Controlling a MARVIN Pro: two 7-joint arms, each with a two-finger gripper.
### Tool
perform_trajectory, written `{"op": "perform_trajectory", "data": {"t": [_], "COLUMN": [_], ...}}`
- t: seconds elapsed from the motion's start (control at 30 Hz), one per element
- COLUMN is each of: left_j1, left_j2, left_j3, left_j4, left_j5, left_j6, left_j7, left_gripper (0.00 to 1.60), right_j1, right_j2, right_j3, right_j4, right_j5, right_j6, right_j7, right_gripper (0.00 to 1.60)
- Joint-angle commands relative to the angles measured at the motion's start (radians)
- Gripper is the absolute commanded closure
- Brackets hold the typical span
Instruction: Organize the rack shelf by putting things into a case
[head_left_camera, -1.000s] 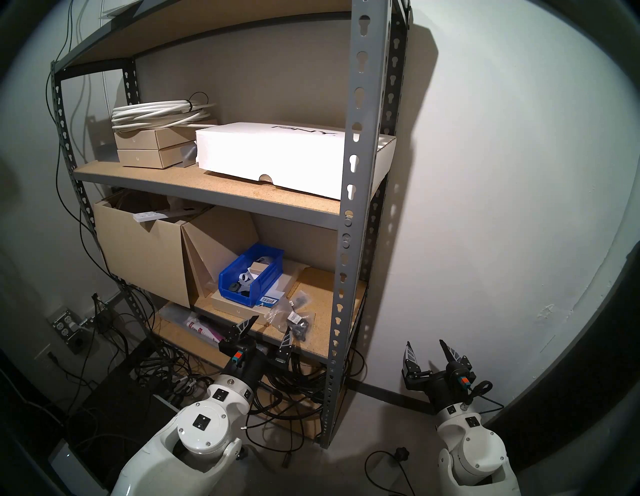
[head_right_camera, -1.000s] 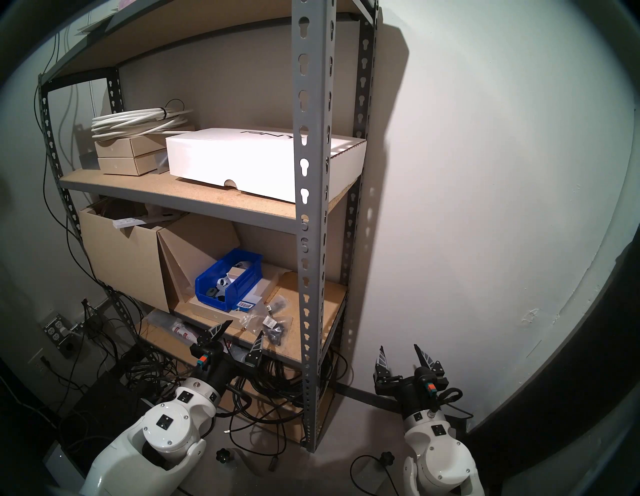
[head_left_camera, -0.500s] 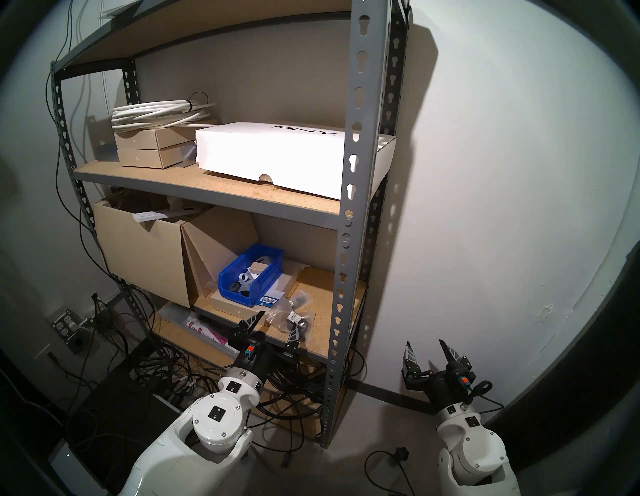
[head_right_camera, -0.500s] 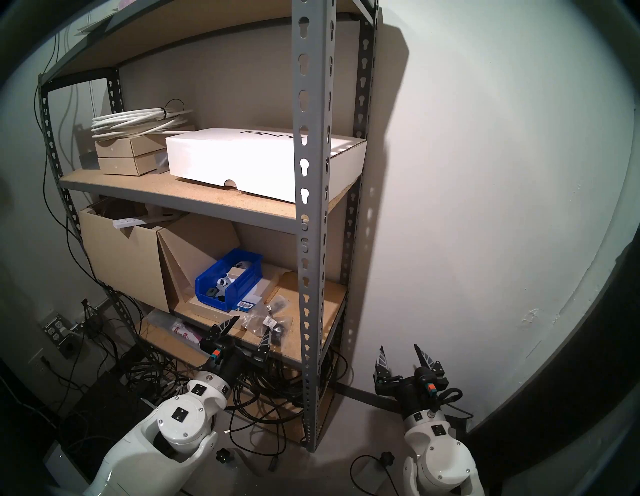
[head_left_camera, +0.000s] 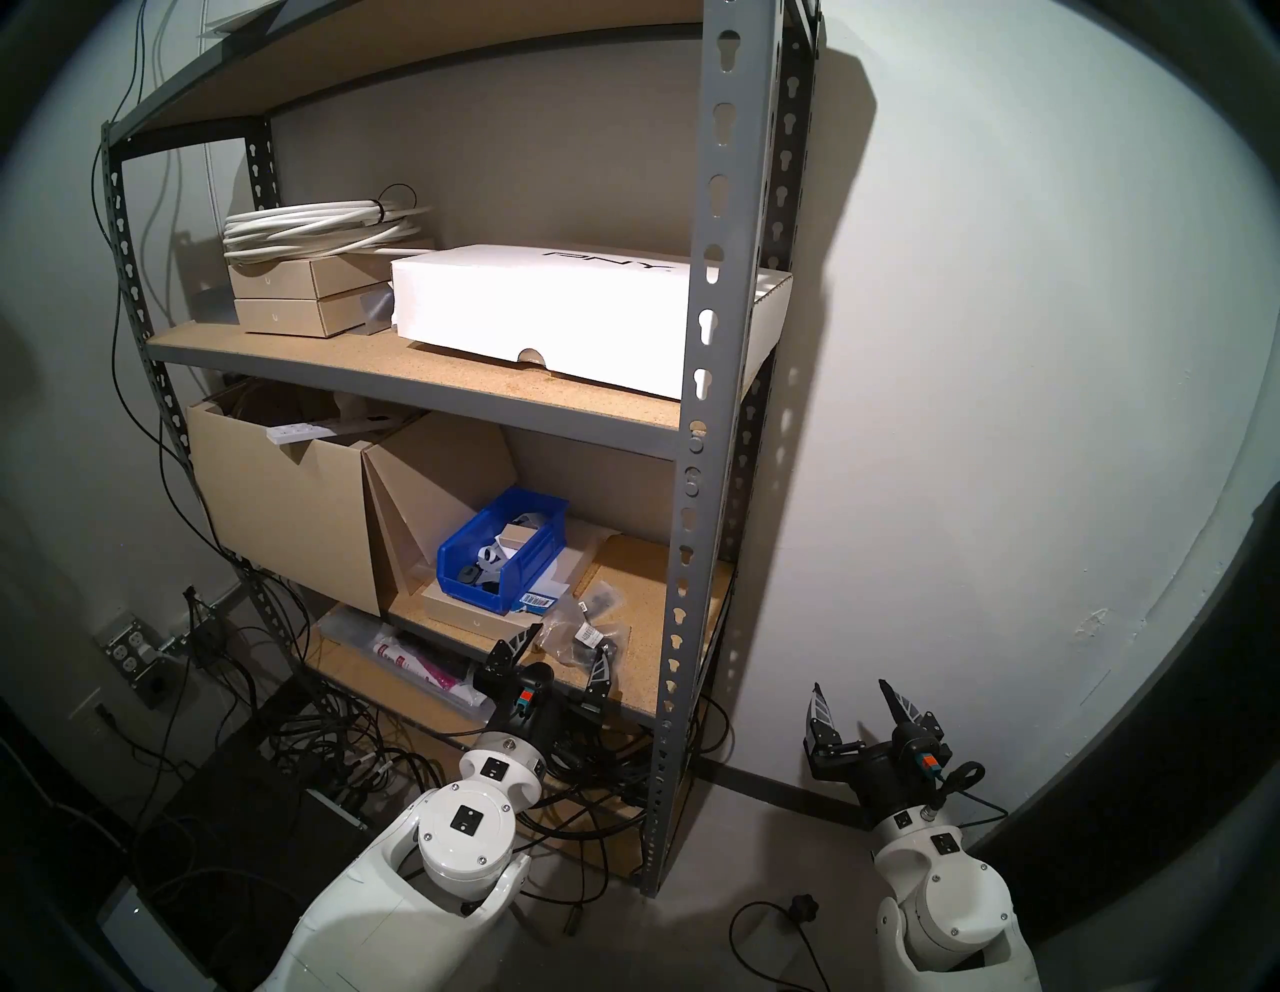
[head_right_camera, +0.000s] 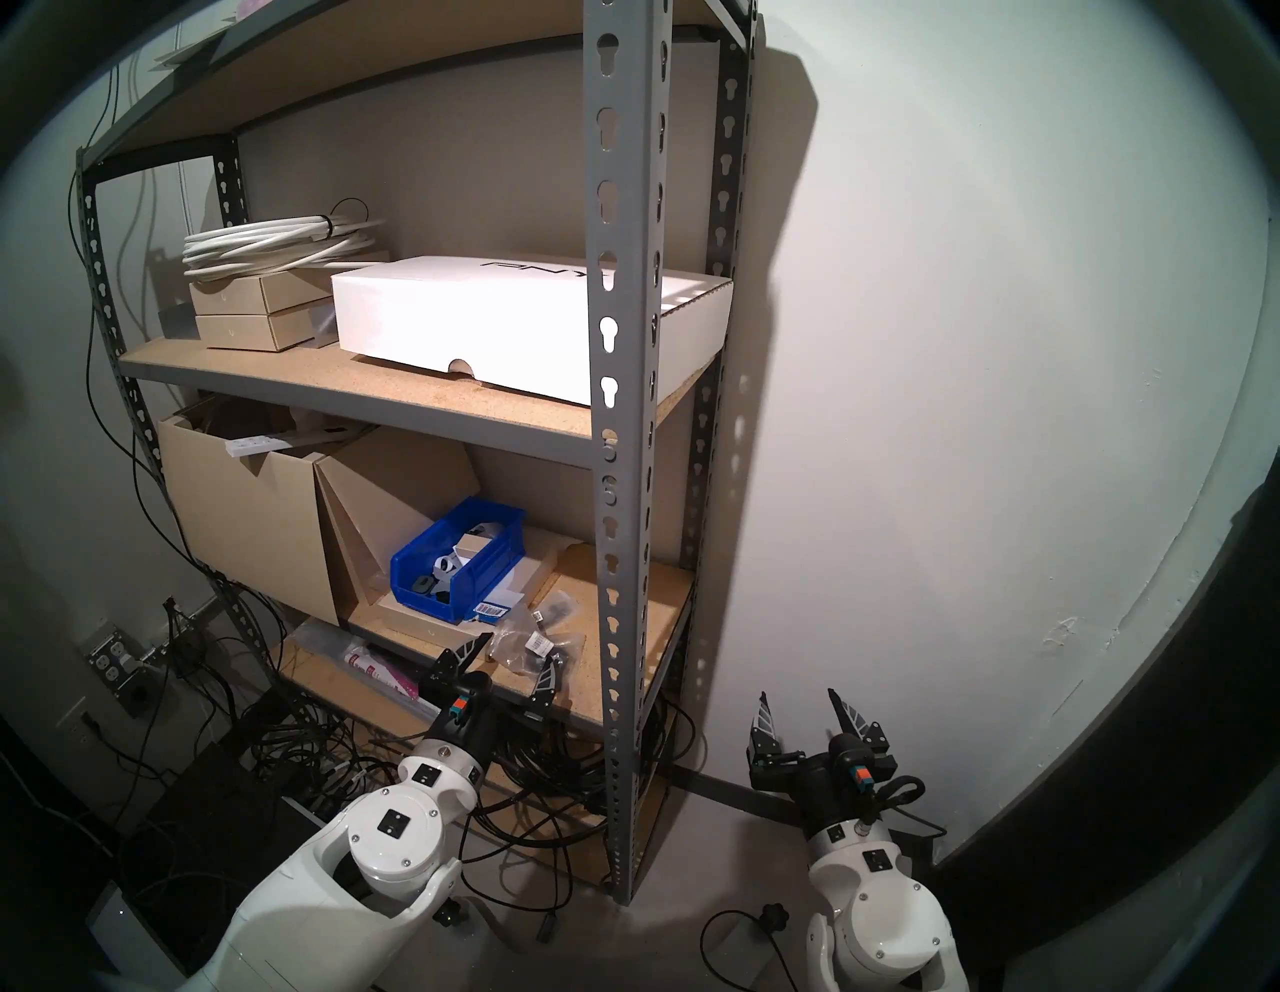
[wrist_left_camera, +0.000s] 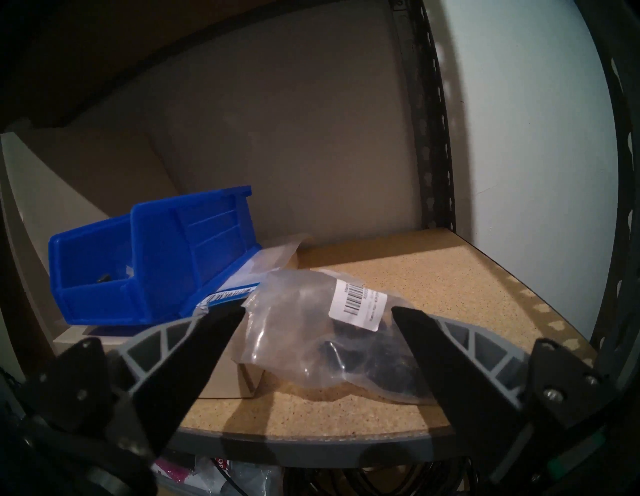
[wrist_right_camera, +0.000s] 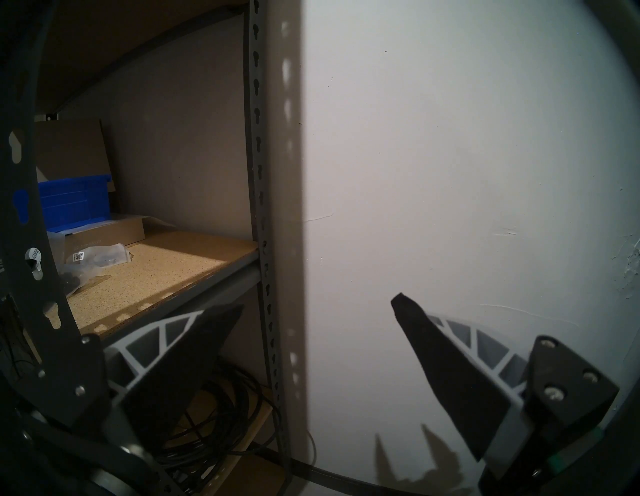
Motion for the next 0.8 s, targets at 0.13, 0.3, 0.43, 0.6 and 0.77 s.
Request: {"op": "perform_trajectory", "data": {"t": [0.13, 0.3, 0.43, 0.6, 0.77], "left_j1": [-0.046, -0.057, -0.064, -0.069, -0.072], "left_j2": [-0.021, -0.027, -0.026, -0.025, -0.026], "left_j3": [0.010, 0.018, 0.022, 0.027, 0.032], "left_j4": [0.013, 0.043, 0.058, 0.063, 0.062], "left_j5": [0.024, 0.038, 0.042, 0.047, 0.045], "left_j6": [0.014, 0.020, 0.017, 0.015, 0.019], "left_j7": [0.019, 0.032, 0.034, 0.036, 0.032], "left_gripper": [0.00, 0.00, 0.00, 0.00, 0.13], "right_j1": [0.001, 0.001, 0.001, 0.001, 0.001], "right_j2": [0.000, 0.000, 0.000, 0.000, 0.000], "right_j3": [0.000, 0.000, 0.000, 0.000, 0.000], "right_j4": [-0.019, -0.019, -0.019, -0.019, -0.019], "right_j5": [0.000, 0.000, 0.000, 0.000, 0.000], "right_j6": [-0.002, -0.002, -0.002, -0.002, -0.002], "right_j7": [0.000, 0.000, 0.000, 0.000, 0.000], "right_gripper": [0.00, 0.00, 0.00, 0.00, 0.00]}}
